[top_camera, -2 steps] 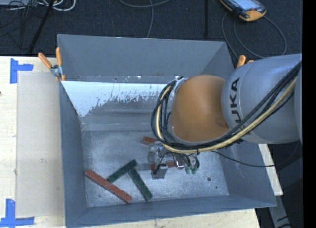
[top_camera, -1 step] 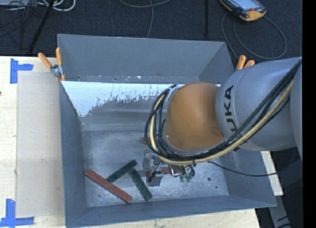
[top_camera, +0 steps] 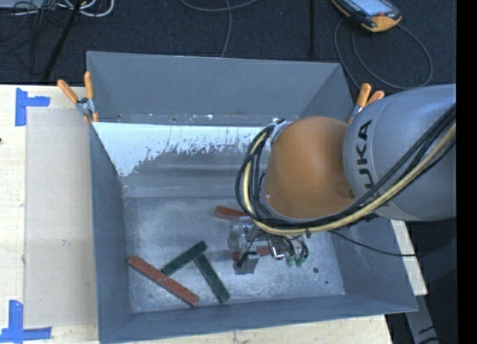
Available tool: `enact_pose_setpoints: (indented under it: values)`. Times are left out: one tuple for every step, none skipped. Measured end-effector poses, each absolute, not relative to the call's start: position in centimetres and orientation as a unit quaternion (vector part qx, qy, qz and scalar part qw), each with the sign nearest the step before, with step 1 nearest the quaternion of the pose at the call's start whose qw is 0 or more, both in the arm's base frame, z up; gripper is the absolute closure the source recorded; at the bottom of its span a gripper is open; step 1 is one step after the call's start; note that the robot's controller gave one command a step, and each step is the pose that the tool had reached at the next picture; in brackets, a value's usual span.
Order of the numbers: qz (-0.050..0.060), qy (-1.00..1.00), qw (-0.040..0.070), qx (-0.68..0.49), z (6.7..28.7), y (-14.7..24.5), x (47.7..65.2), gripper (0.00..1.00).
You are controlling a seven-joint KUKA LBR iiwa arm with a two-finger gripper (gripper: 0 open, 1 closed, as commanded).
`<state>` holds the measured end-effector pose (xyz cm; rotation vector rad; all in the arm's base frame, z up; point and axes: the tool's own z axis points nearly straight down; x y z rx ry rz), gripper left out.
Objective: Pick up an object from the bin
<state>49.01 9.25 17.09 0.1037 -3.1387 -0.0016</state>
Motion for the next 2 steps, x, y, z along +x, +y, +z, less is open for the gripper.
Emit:
enact_pose_setpoints:
  values:
    - [0.001,-1.000,0.000,0.026,17.16,7.23,49.97,1.00]
    - [0.000,-1.000,0.001,0.026,17.02,8.12,49.86,1.00]
